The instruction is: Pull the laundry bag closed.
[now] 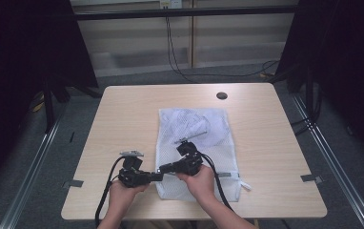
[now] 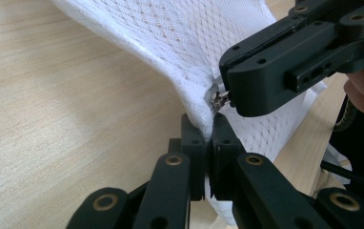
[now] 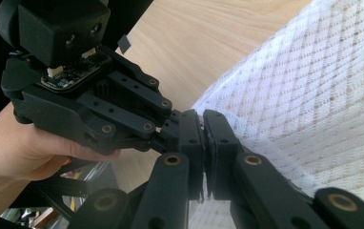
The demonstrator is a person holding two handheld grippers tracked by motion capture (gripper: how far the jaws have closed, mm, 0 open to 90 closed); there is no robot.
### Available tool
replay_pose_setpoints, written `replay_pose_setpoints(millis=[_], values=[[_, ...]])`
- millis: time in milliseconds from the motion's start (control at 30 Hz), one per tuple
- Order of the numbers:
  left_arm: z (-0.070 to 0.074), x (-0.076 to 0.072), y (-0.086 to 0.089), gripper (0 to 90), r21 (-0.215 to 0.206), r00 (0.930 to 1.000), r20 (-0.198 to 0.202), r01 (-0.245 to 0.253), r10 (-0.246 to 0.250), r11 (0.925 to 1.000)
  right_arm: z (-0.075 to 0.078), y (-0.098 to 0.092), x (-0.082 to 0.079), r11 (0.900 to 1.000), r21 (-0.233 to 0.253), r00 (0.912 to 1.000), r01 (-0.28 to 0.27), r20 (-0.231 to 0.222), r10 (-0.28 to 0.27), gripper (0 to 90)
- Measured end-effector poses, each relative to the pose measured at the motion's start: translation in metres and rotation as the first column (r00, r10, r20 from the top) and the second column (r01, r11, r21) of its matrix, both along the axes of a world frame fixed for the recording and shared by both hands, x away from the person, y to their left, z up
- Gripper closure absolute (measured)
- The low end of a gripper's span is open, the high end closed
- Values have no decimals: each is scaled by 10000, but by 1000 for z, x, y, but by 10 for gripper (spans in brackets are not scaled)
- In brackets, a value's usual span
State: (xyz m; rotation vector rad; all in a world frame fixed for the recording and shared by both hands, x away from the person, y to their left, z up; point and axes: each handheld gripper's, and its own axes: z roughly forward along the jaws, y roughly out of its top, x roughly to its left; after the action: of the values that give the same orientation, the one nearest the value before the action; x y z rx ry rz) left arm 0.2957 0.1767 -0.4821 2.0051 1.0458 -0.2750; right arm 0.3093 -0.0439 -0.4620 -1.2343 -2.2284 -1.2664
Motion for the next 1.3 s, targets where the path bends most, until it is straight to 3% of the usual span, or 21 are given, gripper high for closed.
replay_pose_setpoints(millis=[1300], values=[[0, 1, -1, 880, -252, 9997, -183, -166, 162, 9995, -3, -17, 1, 9999, -15, 9993, 132, -340, -132, 872]])
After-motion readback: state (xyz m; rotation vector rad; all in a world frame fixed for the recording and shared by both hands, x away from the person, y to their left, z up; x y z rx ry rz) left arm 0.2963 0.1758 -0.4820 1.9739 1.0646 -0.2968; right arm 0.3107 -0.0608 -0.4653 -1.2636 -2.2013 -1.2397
